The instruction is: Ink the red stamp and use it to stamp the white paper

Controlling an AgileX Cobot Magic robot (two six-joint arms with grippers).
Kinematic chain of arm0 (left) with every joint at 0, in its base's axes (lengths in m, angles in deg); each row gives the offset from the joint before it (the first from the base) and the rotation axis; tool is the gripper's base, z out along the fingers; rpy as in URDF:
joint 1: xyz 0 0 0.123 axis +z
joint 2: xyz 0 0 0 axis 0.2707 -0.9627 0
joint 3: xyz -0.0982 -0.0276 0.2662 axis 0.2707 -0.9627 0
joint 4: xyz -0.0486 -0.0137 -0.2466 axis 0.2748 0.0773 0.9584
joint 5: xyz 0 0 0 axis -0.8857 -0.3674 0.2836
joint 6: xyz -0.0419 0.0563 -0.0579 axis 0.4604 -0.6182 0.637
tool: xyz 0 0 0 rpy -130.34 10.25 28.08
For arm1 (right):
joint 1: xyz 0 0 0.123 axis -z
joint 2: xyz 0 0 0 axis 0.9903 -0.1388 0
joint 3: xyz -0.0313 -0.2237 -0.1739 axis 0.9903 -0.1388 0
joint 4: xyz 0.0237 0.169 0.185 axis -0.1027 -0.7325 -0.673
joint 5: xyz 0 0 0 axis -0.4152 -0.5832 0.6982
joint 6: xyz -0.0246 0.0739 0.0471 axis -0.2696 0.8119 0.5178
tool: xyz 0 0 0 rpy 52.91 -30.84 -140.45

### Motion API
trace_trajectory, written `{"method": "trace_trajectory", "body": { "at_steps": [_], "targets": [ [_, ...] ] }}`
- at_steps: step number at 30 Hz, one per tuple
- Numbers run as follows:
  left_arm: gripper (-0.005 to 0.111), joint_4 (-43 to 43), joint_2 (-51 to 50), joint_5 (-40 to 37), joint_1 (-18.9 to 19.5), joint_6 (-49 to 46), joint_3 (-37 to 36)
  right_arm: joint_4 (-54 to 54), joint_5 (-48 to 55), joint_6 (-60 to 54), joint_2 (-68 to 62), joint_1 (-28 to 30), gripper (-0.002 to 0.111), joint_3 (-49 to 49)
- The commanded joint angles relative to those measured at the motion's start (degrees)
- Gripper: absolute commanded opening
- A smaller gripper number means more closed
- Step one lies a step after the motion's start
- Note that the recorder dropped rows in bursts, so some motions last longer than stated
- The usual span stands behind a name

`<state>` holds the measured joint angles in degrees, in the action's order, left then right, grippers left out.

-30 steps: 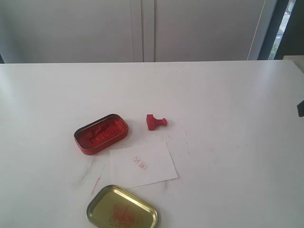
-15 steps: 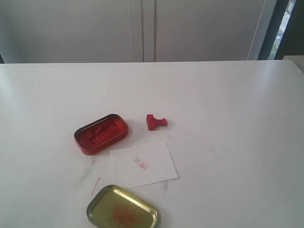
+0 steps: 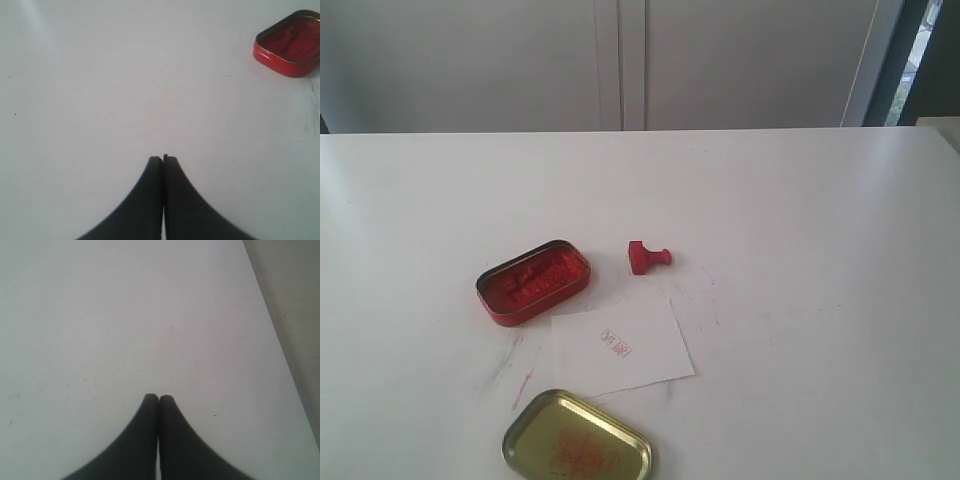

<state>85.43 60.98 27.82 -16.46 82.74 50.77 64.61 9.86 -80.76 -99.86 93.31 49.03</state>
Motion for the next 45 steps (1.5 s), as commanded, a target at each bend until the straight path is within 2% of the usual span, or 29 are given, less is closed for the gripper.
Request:
{"method": "trace_trajectory", "body": {
  "at_steps": [1, 11, 23, 26, 36, 45],
  "targets": [
    [0.0, 0.1, 0.3, -0.5, 0.1, 0.2, -0.4, 0.3, -0.9, 0.2, 0.2, 0.4, 0.0, -0.2],
    [0.0, 0.1, 0.3, -0.5, 0.1, 0.2, -0.4, 0.3, -1.0, 0.2, 3.6, 0.2, 0.0, -0.4],
    [0.0, 0.1, 0.3, -0.5, 0.1, 0.2, -0.4, 0.3, -0.9, 0.2, 28.4, 0.2, 0.0, -0.4],
    [0.0, 0.1, 0.3, -0.5, 0.1, 0.2, -0.4, 0.3, -0.9, 0.2, 31.2, 0.2, 0.0, -0.4],
    [0.0, 0.1, 0.3, -0.5, 0.1, 0.2, -0.4, 0.3, -1.0, 0.2, 33.7, 0.2, 0.0, -0.6],
    [0.0, 0.1, 0.3, -0.5, 0.1, 0.2, -0.4, 0.2, -1.8, 0.2, 39.2, 0.2, 0.0, -6.4]
  ]
}}
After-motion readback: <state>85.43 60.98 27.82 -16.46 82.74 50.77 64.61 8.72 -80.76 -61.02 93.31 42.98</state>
